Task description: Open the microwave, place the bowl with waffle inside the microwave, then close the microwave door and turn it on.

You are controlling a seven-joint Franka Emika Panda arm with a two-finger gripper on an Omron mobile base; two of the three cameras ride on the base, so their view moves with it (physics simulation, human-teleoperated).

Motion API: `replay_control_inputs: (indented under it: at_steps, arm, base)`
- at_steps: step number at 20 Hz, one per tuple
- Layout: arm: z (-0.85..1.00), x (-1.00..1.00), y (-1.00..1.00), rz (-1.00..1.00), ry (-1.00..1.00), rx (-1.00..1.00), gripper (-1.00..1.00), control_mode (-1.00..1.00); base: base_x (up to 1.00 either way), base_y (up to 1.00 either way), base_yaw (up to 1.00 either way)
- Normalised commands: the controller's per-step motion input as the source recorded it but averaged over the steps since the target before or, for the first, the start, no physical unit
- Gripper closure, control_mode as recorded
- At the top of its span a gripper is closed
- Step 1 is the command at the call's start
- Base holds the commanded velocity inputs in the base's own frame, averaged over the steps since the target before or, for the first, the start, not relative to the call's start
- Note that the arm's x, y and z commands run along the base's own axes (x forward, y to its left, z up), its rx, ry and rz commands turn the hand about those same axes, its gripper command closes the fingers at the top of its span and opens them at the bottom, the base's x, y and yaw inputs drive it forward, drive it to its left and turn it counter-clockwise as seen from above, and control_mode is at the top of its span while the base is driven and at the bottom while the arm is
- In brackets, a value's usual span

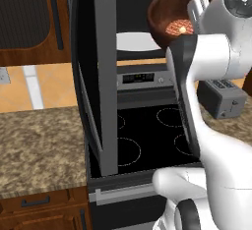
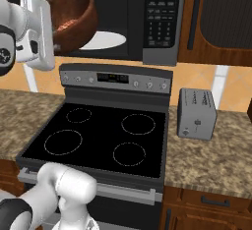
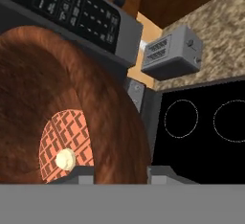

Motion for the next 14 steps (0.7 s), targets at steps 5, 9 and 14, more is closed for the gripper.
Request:
replay_control_inputs:
  at_steps: [5,9,14]
  arm:
    - [0.4,0.93,0.0,0.06,0.43,-0.01,1.0,-1.0]
    - [-0.04,1.0,0.03,0.1,0.38,-0.01,1.0,-1.0]
    - [-0.35,1.0,0.01,0.13,0.03,0.19,1.0,-1.0]
  base:
    - [0.0,0.0,0.0]
    - [0.0,0.0,0.0]
    - [0.0,0.0,0.0]
